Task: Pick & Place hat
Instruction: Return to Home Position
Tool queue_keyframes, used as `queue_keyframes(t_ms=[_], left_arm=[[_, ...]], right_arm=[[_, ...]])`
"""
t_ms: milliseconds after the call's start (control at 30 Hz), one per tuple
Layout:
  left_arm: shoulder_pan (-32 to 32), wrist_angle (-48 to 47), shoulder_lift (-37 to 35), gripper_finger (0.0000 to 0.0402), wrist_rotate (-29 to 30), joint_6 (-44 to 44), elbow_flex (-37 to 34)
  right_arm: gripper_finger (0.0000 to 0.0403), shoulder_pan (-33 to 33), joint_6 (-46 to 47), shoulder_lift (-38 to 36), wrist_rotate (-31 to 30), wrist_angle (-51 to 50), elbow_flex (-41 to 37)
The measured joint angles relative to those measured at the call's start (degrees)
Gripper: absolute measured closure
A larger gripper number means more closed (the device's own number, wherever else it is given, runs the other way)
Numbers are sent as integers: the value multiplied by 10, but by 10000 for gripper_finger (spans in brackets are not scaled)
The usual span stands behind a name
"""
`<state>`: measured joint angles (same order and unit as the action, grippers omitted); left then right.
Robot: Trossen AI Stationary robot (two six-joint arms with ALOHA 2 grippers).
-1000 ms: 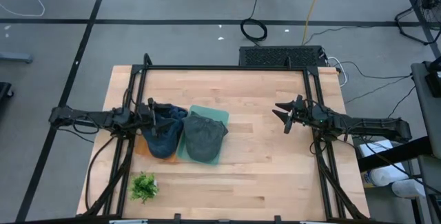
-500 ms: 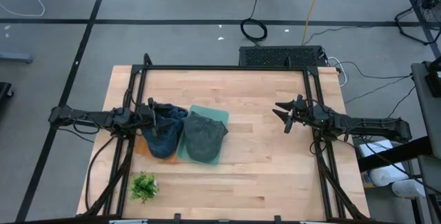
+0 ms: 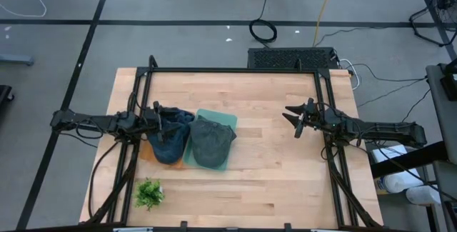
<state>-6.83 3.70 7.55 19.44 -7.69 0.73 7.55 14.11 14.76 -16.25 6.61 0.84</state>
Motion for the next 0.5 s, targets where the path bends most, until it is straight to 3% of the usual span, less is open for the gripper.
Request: queue_keyframes(t_ms=[500], left_arm=[[0, 0, 0, 76, 0, 0, 0]], right_arm=[[248, 0, 0, 0, 0, 0, 0]])
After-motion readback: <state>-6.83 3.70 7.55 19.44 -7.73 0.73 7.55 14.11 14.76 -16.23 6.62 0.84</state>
